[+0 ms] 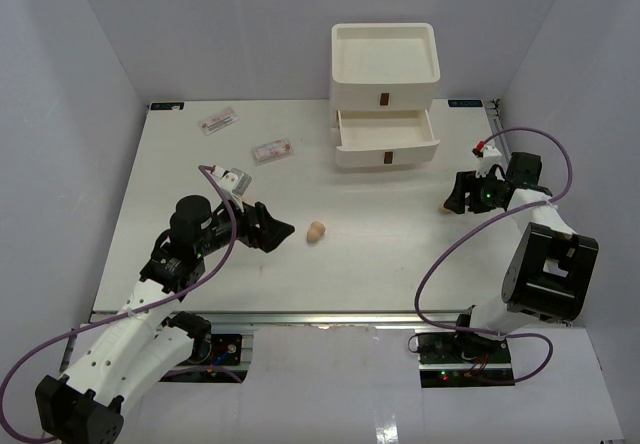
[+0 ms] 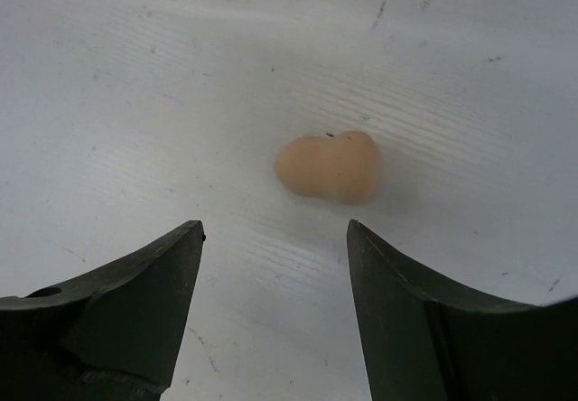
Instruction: Organize the makeup
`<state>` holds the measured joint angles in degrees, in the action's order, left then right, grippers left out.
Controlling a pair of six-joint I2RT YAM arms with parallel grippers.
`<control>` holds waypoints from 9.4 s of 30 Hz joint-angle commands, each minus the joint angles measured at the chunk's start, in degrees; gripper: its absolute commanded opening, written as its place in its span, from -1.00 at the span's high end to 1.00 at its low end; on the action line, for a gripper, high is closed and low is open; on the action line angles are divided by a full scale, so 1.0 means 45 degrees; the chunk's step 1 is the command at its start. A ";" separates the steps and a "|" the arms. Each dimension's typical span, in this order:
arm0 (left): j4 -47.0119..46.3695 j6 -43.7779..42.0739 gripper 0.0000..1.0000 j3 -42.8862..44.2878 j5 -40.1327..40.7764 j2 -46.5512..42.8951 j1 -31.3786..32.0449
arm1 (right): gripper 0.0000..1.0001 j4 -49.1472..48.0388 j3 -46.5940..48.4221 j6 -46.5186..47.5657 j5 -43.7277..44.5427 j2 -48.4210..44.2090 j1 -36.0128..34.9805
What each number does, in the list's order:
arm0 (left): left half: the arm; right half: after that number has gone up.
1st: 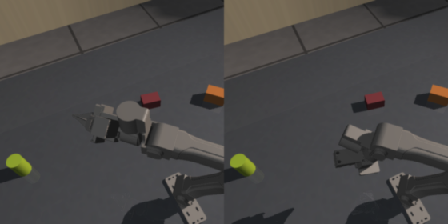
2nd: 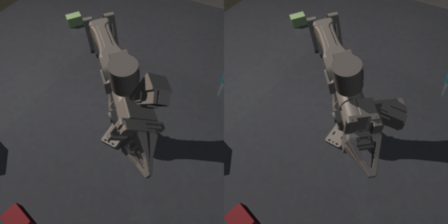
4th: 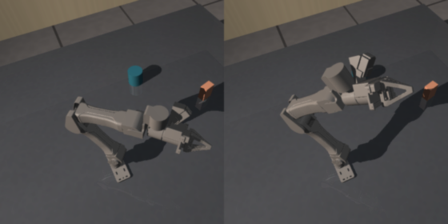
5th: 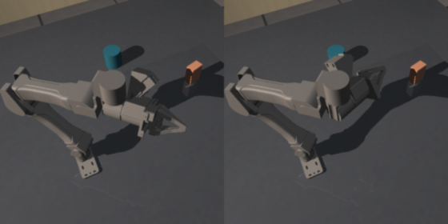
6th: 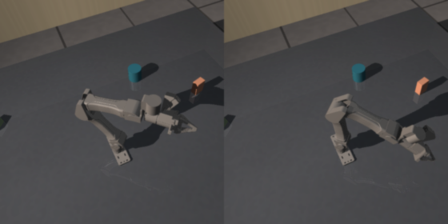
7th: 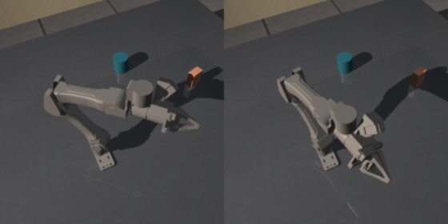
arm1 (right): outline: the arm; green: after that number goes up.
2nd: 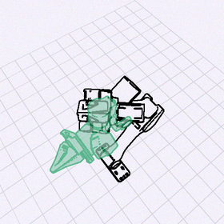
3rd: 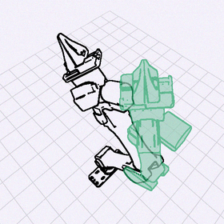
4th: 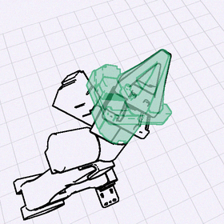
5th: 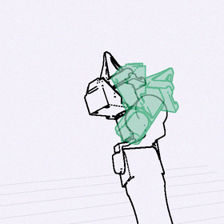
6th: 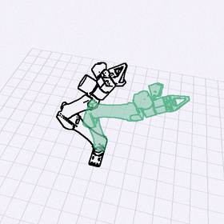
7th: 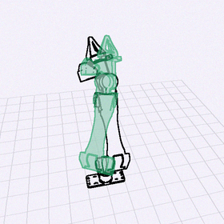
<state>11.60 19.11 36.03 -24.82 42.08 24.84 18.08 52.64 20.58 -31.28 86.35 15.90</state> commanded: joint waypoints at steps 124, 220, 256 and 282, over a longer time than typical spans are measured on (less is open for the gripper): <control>-0.0037 0.0106 0.17 0.5000 0.4534 1.2541 0.3036 | -0.08 0.0494 -0.0469 0.2554 -0.8716 -0.5049 -0.0544; 0.1984 0.0848 -0.87 0.3193 0.4401 -0.4540 0.0769 | -0.43 -0.2177 1.6003 -0.6375 0.3693 1.2272 -1.4784; 0.2616 0.1662 -0.90 0.1462 0.3743 -0.4739 0.0769 | 0.84 -0.0693 0.8950 0.0423 0.1195 0.3382 -1.1418; 0.3185 0.2334 -0.91 -0.0363 0.3387 -0.3225 0.0769 | -0.49 -0.1567 0.7990 -0.0174 0.3788 0.2159 -0.6330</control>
<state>24.63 28.82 35.22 -10.29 23.44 28.60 11.13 89.04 22.75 -8.15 104.81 -14.25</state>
